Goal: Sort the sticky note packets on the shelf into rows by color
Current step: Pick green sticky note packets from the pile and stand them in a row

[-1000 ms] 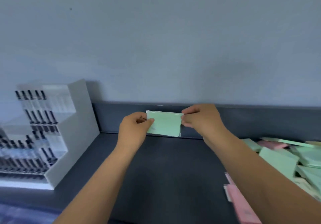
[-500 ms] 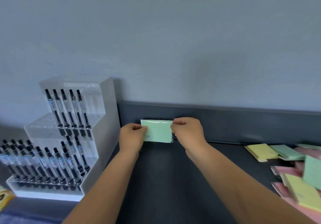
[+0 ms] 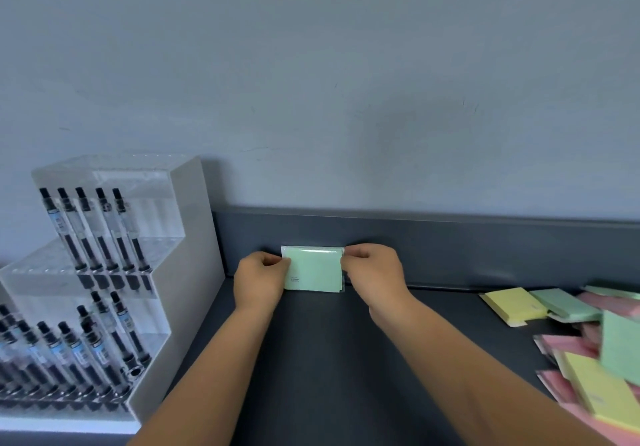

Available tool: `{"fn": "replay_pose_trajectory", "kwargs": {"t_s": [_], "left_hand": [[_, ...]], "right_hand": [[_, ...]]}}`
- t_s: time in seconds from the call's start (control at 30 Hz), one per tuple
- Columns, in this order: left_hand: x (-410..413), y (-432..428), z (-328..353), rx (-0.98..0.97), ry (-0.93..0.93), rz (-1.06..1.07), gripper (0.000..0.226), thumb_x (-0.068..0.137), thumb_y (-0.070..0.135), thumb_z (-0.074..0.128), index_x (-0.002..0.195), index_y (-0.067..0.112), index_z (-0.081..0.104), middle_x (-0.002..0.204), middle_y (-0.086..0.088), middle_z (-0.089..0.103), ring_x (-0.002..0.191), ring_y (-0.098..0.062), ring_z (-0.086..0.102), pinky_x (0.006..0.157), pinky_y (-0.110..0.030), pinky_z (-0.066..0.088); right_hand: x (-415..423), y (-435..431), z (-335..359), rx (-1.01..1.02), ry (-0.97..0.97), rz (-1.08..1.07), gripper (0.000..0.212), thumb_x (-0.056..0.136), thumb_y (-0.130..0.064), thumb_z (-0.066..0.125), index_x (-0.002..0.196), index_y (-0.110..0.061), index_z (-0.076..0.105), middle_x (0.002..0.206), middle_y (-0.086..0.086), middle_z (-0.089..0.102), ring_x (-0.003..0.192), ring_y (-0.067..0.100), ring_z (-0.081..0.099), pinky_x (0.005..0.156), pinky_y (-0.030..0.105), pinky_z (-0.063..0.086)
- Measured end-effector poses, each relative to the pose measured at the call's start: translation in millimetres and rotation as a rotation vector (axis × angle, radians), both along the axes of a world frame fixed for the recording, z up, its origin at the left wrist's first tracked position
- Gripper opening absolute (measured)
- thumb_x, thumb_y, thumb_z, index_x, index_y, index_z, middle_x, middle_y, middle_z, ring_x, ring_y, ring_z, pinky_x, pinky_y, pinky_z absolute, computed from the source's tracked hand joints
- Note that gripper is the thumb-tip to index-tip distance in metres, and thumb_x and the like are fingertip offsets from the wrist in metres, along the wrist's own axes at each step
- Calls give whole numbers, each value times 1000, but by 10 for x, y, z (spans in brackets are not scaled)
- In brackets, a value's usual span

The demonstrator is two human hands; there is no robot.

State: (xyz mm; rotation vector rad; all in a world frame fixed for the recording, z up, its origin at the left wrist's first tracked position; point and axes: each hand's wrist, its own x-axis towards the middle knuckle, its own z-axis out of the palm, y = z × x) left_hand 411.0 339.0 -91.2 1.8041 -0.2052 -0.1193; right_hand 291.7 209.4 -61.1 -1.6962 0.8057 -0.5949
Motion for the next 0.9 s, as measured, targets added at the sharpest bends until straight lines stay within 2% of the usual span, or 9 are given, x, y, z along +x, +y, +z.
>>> {"fn": "replay_pose_trajectory", "kwargs": {"t_s": [0.07,0.2,0.33,0.43,0.57,0.67,0.7,0.8,0.9], "left_hand": [[5,-4,3,-14,3,10,10,85,20,70,76,21,74,77,3,76,80,-23,74,80,-51,62],[21,7,47,-97,40,57,9,86,13,72,77,12,73,71,-4,76,79,-31,75,81,-52,62],[17,26,89,-142,72,48,8,88,12,71,80,9,73,75,-9,76,85,-36,75,82,-53,62],[-19,77,93,-107,43,40,10,89,18,71,80,11,73,77,-5,75,85,-30,74,84,-52,61],[-125,140,187,42,-143,18,14,92,31,66,86,19,70,83,6,73,84,-17,69,79,-44,59],[-263,139,318,229,-358,-22,22,97,41,57,97,21,68,94,10,68,91,-15,64,75,-34,51],[-311,109,359,322,-448,-39,27,98,45,54,100,21,67,97,8,66,93,-16,62,75,-35,50],[-501,-50,480,574,-667,-105,39,98,53,48,106,20,66,103,3,64,98,-24,59,78,-40,51],[-756,-295,572,643,-796,-179,40,99,52,47,105,18,67,102,1,66,99,-25,60,79,-41,51]], "right_hand": [[-9,-4,-23,8,-19,-2,33,71,-10,53,98,4,66,82,23,61,71,10,44,63,29,35],[-2,4,-36,11,-37,15,30,82,-10,61,105,-16,78,95,-5,75,86,7,69,71,24,54],[-9,30,-35,-22,-70,15,29,84,-9,64,108,-21,76,103,-10,73,96,11,69,83,27,58],[-13,35,-26,-59,-58,12,27,84,-11,65,107,-21,76,101,-10,73,94,11,69,82,29,59],[-67,25,46,-139,-15,-15,13,88,-22,63,88,-16,74,82,-2,73,72,11,62,63,26,48],[-174,21,128,-258,46,6,30,90,-34,59,84,-4,64,72,5,61,64,16,50,61,31,41],[-220,12,155,-304,76,25,31,91,-39,57,87,-9,64,75,-1,60,68,16,53,64,32,42],[-400,-36,244,-443,182,66,53,96,-53,51,136,-20,60,121,-4,66,110,18,61,84,32,47],[-610,-189,267,-563,247,50,62,100,-57,45,148,-18,51,144,2,59,129,23,56,99,36,47]]}}
